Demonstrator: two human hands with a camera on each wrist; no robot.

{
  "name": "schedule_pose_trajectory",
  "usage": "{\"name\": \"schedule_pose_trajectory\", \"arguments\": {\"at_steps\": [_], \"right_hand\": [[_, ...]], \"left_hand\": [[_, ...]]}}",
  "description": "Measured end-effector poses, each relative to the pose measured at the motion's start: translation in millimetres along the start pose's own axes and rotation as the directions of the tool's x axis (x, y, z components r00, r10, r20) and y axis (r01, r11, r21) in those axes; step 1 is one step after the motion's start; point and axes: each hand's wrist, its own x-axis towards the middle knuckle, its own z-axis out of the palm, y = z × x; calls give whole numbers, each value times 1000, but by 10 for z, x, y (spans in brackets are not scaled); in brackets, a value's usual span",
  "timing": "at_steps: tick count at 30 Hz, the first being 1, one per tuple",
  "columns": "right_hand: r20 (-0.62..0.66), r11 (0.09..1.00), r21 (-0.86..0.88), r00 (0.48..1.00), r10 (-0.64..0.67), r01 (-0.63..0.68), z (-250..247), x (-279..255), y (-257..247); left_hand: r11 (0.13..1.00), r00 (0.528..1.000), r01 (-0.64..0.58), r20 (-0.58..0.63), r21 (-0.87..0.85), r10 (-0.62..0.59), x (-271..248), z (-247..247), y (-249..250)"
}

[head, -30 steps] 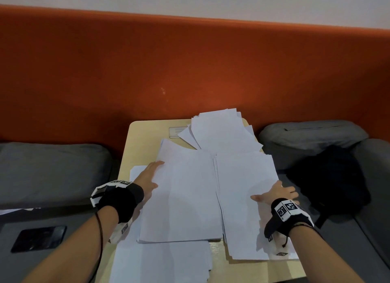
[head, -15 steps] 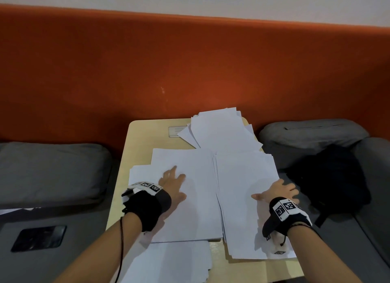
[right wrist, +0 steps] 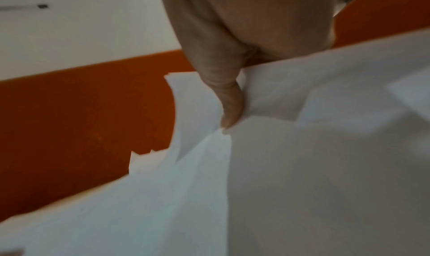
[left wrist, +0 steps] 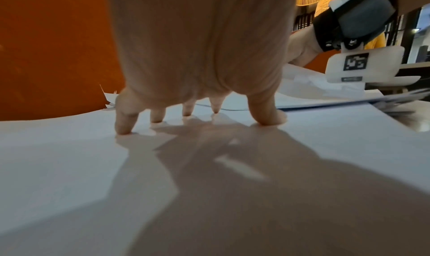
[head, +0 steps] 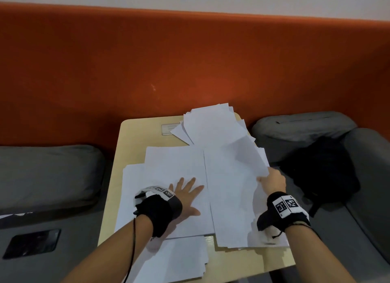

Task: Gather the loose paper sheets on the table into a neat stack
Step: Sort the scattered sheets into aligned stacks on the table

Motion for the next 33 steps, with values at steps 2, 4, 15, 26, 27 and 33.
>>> {"name": "schedule_pose_trajectory", "arguments": {"at_steps": [2, 4, 15, 26, 27, 33], "right_hand": [[-40, 980, 158, 993, -113, 118, -136, 3, -82], [-35, 917, 328, 974, -226, 225, -295, -32, -210], [43, 630, 734, 907, -418, 255, -391, -217, -612], [112, 632, 732, 869, -482, 256, -306, -311, -847], [151, 693, 677, 876, -458, 246, -237, -272, -819], [430, 909, 386, 840, -331, 161, 159, -196, -570]], "left_hand": [[1000, 1000, 17, 14, -21, -17, 28, -12, -9], [988, 1000, 22, -12, -151, -24, 30, -124, 45], [293, 776, -550, -608, -782, -166, -242, -964, 245], [367, 746, -514, -615, -775, -255, -476, -1140, 67], [403, 777, -469, -584, -786, -234, -457, -1094, 50], [465, 789, -319, -503, -826, -353, -363, -803, -235]]}}
